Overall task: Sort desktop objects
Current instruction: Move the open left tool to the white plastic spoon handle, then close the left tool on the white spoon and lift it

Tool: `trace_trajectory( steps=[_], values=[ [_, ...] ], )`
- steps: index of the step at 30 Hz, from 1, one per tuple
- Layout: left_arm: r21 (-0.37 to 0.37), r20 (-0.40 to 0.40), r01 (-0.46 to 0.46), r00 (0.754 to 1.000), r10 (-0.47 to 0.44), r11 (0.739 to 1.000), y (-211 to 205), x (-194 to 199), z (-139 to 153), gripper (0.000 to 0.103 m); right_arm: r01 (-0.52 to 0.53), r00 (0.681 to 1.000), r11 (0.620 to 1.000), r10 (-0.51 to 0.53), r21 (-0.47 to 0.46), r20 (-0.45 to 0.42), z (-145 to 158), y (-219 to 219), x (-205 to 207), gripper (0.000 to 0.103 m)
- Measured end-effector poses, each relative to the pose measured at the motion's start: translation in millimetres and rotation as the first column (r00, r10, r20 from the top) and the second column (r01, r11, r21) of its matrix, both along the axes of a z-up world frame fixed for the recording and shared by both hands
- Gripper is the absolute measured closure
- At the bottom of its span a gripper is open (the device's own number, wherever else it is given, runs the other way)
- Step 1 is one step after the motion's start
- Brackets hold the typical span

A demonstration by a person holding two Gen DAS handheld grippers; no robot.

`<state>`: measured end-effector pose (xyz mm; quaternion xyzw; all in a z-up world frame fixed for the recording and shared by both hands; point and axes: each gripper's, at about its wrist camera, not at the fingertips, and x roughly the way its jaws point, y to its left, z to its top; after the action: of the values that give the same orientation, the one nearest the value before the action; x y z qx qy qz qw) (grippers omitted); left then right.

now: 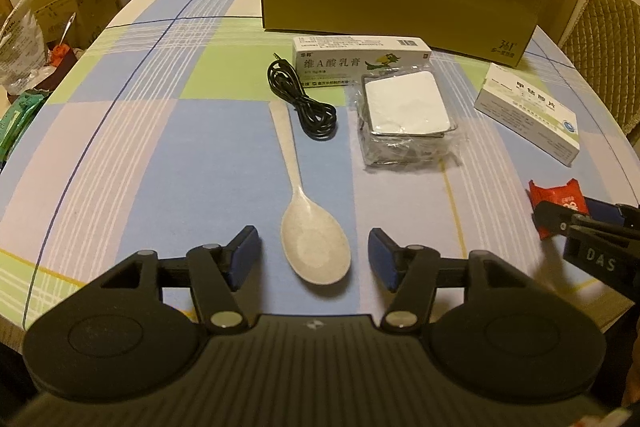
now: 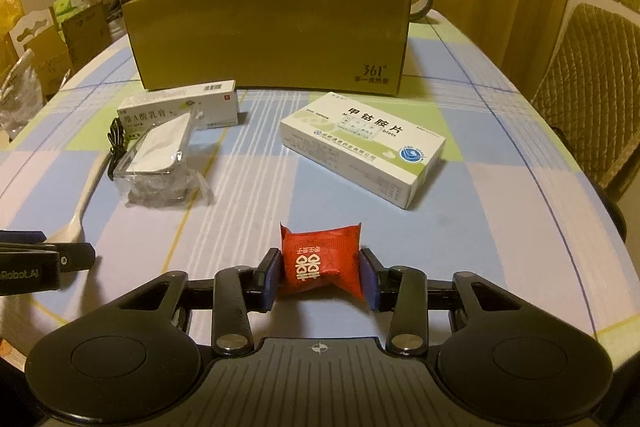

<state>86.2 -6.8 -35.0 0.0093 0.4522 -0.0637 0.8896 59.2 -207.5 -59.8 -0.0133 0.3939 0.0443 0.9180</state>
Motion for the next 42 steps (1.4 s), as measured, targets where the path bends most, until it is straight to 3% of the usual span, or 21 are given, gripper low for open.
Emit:
trace_trajectory(
  steps=[6, 8, 9, 10, 18, 19, 20, 28, 42],
  values=[
    [0.026, 0.013, 0.006, 1.000, -0.006, 1.000, -0.9, 2.4, -1.3, 0.054, 0.001, 1.000, 1.000, -0.001, 0.008, 0.009, 3.1, -0.4, 0.8, 0.066],
    [0.034, 0.018, 0.004, 1.000, -0.005, 0.999, -0.1, 2.0, -0.7, 0.065, 0.000, 1.000, 1.000, 0.000, 0.010, 0.012, 3.9, 0.0, 1.1, 0.066],
    [0.036, 0.019, 0.004, 1.000, -0.005, 0.999, 0.9, 1.9, 0.1, 0.076, 0.000, 1.000, 1.000, 0.000, 0.012, 0.013, 4.2, 0.1, 1.2, 0.066],
    [0.035, 0.019, 0.003, 1.000, -0.004, 0.999, 1.8, 1.8, 0.9, 0.078, 0.000, 1.000, 1.000, 0.000, 0.014, 0.013, 4.4, 0.1, 1.3, 0.066],
    [0.031, 0.010, 0.000, 1.000, -0.001, 1.000, 6.9, -5.8, 4.4, 0.082, -0.002, 0.999, 1.000, 0.002, 0.022, 0.032, 10.5, -0.1, -2.0, 0.066],
    [0.033, 0.014, 0.003, 1.000, -0.003, 0.999, 7.0, -7.0, 5.3, 0.098, -0.003, 0.999, 1.000, 0.002, 0.023, 0.035, 11.7, -0.1, -2.5, 0.066],
    [0.044, 0.025, 0.007, 1.000, -0.008, 0.999, 6.3, -8.5, 7.2, 0.099, -0.003, 0.999, 1.000, 0.003, 0.022, 0.038, 12.7, 0.1, -2.9, 0.066],
    [0.044, 0.031, 0.012, 0.999, -0.014, 0.999, 8.2, -12.5, 12.0, 0.100, -0.005, 0.999, 1.000, 0.003, 0.025, 0.054, 18.3, 0.3, -6.7, 0.066],
    [0.021, 0.121, 0.029, 0.992, -0.031, 0.999, 4.2, -9.4, 47.2, 0.100, -0.012, 0.993, 0.999, 0.007, 0.038, 0.117, 41.3, 1.5, -5.8, 0.066]
  ],
)
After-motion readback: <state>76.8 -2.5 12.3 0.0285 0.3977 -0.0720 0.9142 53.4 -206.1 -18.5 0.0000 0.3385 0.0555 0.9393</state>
